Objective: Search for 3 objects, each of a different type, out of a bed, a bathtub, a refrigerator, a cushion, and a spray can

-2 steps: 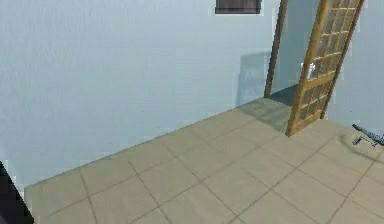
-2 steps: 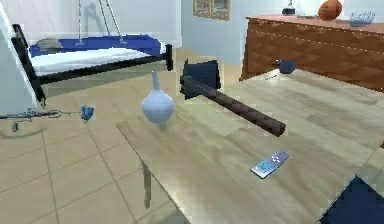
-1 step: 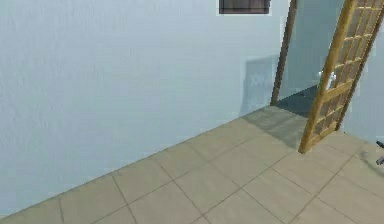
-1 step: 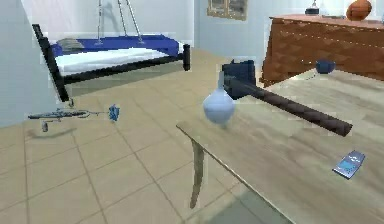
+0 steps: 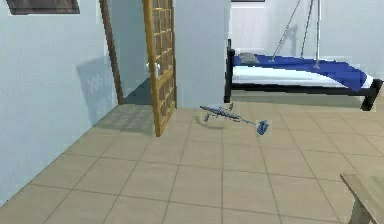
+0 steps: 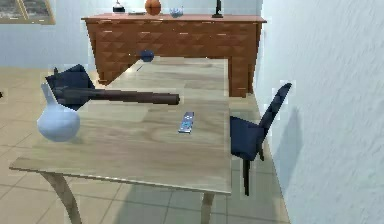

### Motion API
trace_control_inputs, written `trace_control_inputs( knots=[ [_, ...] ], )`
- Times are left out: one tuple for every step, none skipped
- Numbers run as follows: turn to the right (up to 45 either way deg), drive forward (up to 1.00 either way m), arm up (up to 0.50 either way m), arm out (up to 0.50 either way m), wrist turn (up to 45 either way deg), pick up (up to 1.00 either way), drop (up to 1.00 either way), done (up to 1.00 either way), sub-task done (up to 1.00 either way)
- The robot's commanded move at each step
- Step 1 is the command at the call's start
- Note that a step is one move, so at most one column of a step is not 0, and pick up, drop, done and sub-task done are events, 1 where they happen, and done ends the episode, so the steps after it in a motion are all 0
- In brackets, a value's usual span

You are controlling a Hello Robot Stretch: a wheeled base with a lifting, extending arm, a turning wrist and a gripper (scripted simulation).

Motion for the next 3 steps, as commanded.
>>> trace_control_inputs(
  knots=[
    [3.0, 0.0, 0.0, 0.0, 0.0, 0.0, 0.0, 0.0, 0.0],
    [0.0, 0.5, 0.0, 0.0, 0.0, 0.0, 0.0, 0.0, 0.0],
    [24.0, 0.0, 0.0, 0.0, 0.0, 0.0, 0.0, 0.0, 0.0]
  ],
)
